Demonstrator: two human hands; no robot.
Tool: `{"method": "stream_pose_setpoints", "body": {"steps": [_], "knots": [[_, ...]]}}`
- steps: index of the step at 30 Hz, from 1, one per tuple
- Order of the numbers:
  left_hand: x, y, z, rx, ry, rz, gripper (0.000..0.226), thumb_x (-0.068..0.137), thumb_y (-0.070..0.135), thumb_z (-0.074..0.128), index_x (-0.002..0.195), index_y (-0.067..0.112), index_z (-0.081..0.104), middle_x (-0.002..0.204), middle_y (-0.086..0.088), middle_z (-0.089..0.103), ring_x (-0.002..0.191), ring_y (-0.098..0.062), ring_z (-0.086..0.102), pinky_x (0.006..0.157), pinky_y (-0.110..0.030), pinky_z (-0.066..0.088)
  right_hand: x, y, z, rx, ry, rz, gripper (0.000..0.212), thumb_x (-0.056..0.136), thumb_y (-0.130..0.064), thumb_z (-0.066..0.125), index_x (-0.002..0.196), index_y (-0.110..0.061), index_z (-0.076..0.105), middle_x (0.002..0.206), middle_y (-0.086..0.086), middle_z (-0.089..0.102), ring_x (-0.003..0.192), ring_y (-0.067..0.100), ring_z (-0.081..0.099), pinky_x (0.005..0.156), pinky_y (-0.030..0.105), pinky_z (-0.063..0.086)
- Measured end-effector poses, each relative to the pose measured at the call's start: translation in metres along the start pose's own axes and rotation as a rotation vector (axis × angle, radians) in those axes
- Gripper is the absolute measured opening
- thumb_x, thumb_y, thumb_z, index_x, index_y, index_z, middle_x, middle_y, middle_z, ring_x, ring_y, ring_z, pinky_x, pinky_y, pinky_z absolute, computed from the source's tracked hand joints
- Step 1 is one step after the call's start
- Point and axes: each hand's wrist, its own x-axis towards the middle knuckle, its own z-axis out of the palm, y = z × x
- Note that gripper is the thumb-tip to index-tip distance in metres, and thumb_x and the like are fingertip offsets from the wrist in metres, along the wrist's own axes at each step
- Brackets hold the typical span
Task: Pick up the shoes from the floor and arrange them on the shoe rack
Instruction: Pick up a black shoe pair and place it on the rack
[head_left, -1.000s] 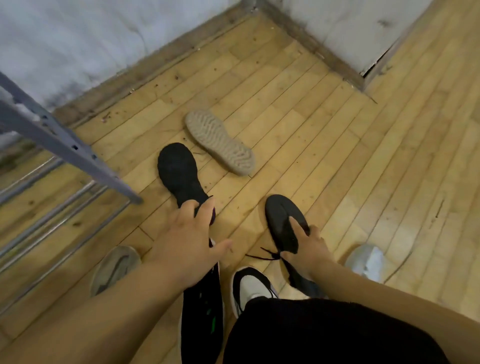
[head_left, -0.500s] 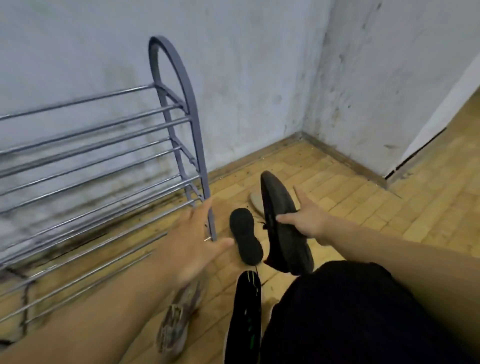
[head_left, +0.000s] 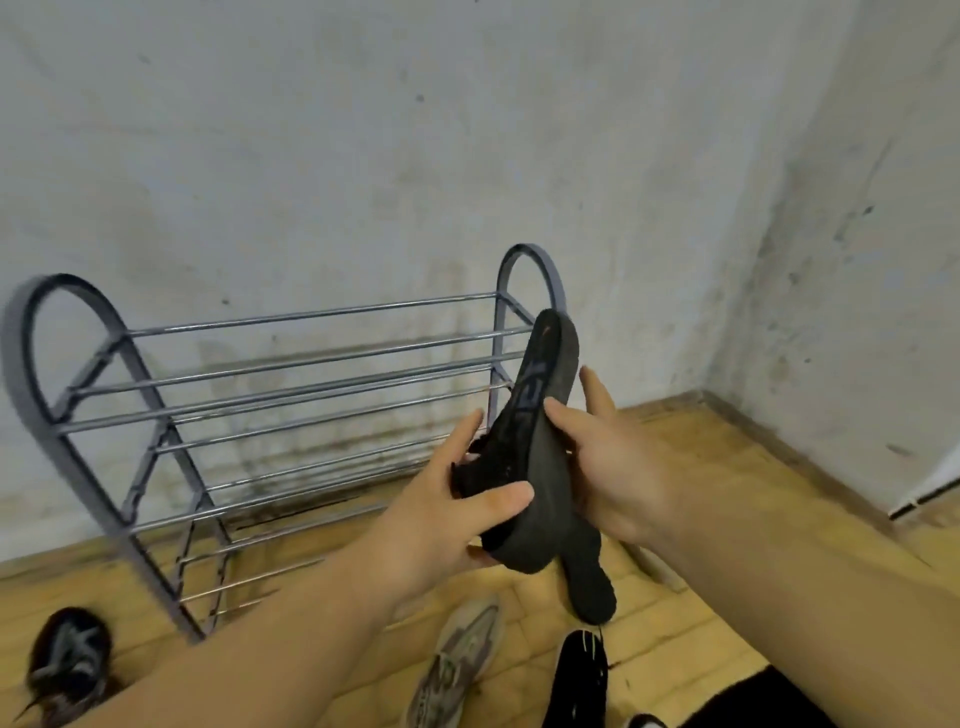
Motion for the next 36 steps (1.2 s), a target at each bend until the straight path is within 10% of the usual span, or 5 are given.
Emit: {"method": "stream_pose_setpoints", "body": {"steps": [10, 17, 25, 30, 36], "knots": [[-0.007, -0.009, -0.031, 0.250, 0.127, 0.107, 0.103, 0.071, 0.017, 0.092, 0.152, 0.047, 0.034, 0.137, 0.017, 0.058, 0.119, -0.003, 0.061, 0.100, -0.031, 0.052, -0.001, 0.008, 0.025, -0.408, -0.070, -0.116, 0.072, 0.104, -0.013, 0.058, 0.150, -0.061, 0.030, 0.108, -0.002, 0.077, 0.093, 0.017, 0.078, 0.074, 0.033, 0.063], [0.007, -0.001, -0.042, 0.260, 0.141, 0.123, 0.114, 0.053, 0.025, 0.094, 0.152, 0.041, 0.040, 0.131, 0.012, 0.064, 0.115, -0.014, 0.068, 0.101, -0.043, 0.055, 0.015, 0.010, 0.013, -0.472, -0.119, -0.029, 0.072, 0.101, -0.018, 0.064, 0.157, -0.047, 0.029, 0.140, 0.007, 0.062, 0.099, 0.020, 0.077, 0.077, 0.031, 0.063], [0.013, -0.002, -0.056, 0.454, 0.148, 0.030, 0.110, 0.064, 0.013, 0.094, 0.153, 0.043, 0.037, 0.132, 0.011, 0.062, 0.117, -0.017, 0.065, 0.104, -0.045, 0.052, 0.018, -0.001, -0.021, -0.784, -0.085, 0.007, 0.064, 0.101, -0.030, 0.063, 0.156, -0.044, 0.034, 0.128, 0.005, 0.067, 0.101, 0.018, 0.073, 0.088, 0.035, 0.060], [-0.001, -0.002, -0.064, 0.668, -0.063, -0.123, 0.098, 0.072, 0.007, 0.090, 0.150, 0.041, 0.040, 0.128, 0.018, 0.059, 0.119, -0.009, 0.061, 0.097, -0.026, 0.050, 0.011, 0.012, -0.019, -1.127, -0.239, 0.004, 0.070, 0.098, -0.048, 0.062, 0.158, -0.048, 0.025, 0.130, -0.007, 0.068, 0.103, 0.010, 0.070, 0.096, 0.035, 0.055], [-0.034, -0.006, -0.085, 1.052, -0.245, -0.347, 0.099, 0.070, 0.028, 0.093, 0.151, 0.045, 0.039, 0.137, 0.011, 0.054, 0.122, -0.018, 0.057, 0.105, -0.041, 0.047, 0.002, 0.046, 0.010, -1.440, -0.653, 0.177, 0.083, 0.098, -0.055, 0.058, 0.162, -0.046, 0.006, 0.151, 0.000, 0.053, 0.129, 0.022, 0.056, 0.093, 0.027, 0.036]]}}
